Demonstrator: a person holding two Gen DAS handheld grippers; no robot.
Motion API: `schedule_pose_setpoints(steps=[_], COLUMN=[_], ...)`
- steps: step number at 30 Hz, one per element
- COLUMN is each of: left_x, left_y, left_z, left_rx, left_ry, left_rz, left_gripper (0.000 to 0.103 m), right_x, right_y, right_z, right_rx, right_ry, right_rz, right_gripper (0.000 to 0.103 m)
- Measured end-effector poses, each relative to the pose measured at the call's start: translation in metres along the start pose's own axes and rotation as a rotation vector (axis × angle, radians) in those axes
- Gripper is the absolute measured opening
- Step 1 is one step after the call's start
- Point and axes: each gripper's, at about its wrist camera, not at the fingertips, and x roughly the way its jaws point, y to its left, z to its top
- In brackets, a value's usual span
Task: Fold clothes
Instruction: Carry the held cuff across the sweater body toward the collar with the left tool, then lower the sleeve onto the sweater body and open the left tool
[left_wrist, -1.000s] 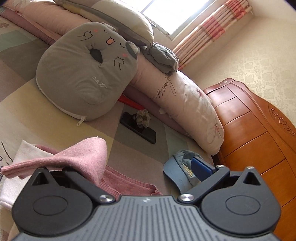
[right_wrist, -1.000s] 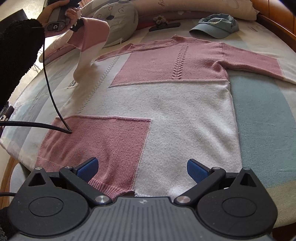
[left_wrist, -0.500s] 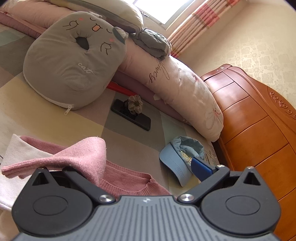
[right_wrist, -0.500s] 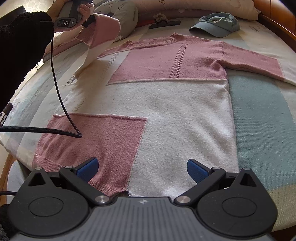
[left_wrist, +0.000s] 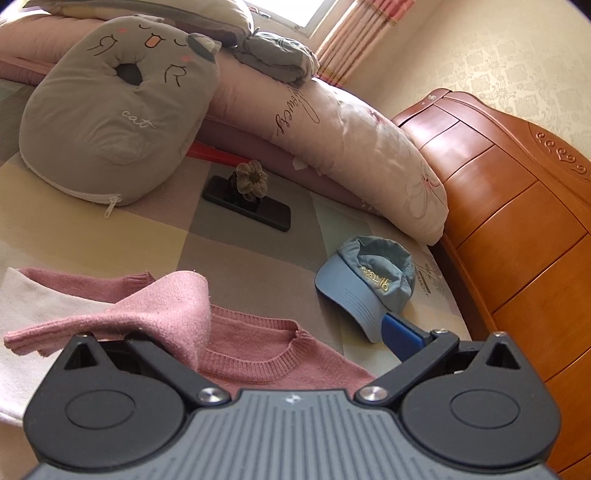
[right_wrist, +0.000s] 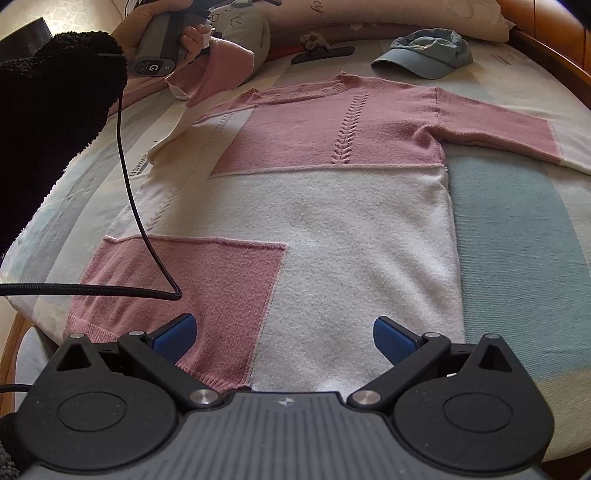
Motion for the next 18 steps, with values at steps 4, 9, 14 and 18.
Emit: schedule_pose_setpoints(steps=[4,9,14,18], left_x=[0.009,0.019,0.032,0.042], left_y=[-0.007,-0.015,-0.023,-0.028], left_z=[-0.005,-0.014,-0.025,-0.043], left_rx=[0.028,0.069,0.098,0.127], left_ry=[0.015,0.027,0.01,-0.031], left_rz=[0.008,0.019,0.069,0.105], left_gripper=[0.102,0.102,0.102,0.102], right_x=[0.001,0.003,0.005,0.005], right_y=[-0.002,-0.004,-0.006,-0.007], right_z=[0.001,0.001,-0.001,-0.001], right_rx=[0.007,0.011,0.013,0.001], right_ry=[0.002,0.005,0.011,0.019], right_rz=[0.0,0.001,0.006,0.004], right_gripper=[0.103,0.103,0.103,0.103])
